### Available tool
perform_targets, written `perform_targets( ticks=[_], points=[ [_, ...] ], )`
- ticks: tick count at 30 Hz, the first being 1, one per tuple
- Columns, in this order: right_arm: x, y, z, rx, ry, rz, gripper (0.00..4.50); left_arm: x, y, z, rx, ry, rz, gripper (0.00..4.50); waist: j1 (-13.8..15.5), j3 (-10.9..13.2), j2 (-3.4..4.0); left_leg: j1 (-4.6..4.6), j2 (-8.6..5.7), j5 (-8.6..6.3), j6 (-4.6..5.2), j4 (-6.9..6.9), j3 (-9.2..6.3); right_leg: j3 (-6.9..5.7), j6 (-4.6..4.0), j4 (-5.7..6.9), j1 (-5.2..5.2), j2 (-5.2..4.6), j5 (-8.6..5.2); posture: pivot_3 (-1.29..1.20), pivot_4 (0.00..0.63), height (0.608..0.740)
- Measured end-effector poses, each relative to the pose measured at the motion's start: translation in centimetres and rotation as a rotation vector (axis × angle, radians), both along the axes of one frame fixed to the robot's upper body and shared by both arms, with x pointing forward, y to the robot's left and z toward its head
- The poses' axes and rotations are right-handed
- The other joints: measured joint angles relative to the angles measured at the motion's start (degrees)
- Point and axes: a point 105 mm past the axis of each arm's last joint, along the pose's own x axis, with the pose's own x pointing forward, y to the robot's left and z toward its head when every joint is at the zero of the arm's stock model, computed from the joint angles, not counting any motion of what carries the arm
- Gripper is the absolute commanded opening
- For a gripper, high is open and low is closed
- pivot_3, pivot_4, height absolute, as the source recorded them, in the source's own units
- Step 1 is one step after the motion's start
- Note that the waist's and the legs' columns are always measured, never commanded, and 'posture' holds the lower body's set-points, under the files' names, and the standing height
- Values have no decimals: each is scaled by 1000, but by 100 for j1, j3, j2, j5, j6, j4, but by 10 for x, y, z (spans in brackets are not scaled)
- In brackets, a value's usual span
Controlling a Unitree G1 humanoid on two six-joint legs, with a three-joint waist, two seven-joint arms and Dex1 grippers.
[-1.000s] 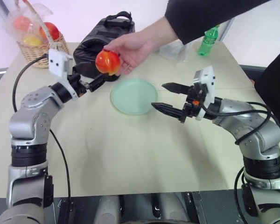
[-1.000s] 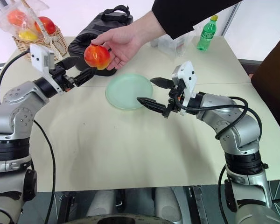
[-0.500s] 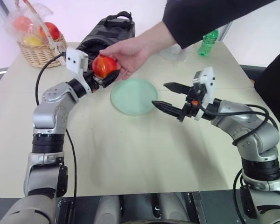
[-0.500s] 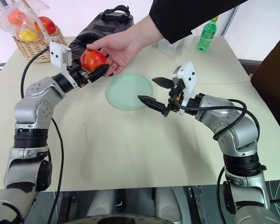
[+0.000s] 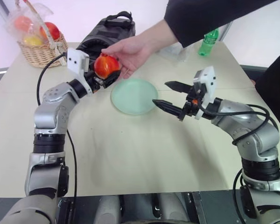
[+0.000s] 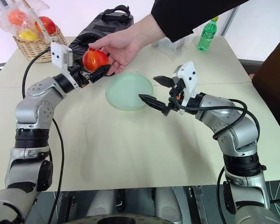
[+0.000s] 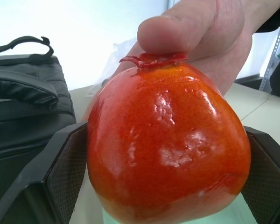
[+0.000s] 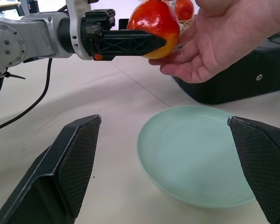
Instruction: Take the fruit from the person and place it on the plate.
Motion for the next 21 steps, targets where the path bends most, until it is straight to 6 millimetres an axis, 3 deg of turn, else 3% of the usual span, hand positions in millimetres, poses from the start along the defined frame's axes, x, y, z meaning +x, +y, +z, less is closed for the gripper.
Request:
perform_targets(
  ticks=[2,6,7,17,19,21],
  points=[
    [0,0,0,0,0,0,4447,-1,0,2,1,-11,-2,4500,0,0,0,0,0,0,0,0,0,0,0,0,0,0,0,0,150,740],
    [0,0,0,-1,0,-1,4500,-3,-3,6,-5,-31,-13,3392,0,0,0,0,0,0,0,0,0,0,0,0,0,0,0,0,150,740],
    [0,0,0,-2,-1,-3,4500,-3,-4,6,-9,-30,-16,3306,0,0,0,0,0,0,0,0,0,0,0,0,0,0,0,0,150,740],
    [0,-1,-3,-1,9,-9,4500,-4,-5,5,-8,-28,-21,3306,0,0,0,0,0,0,0,0,0,0,0,0,0,0,0,0,150,740],
    [0,-2,-5,-1,16,-11,4500,-5,-8,-4,34,1,-24,3306,-1,0,1,0,0,0,0,0,0,1,0,0,0,0,0,0,150,740],
    [0,-2,-7,-1,21,-13,4500,-5,-18,-28,91,72,-42,3306,4,-1,2,0,-1,0,0,0,0,0,0,0,1,0,0,0,150,740]
  ],
)
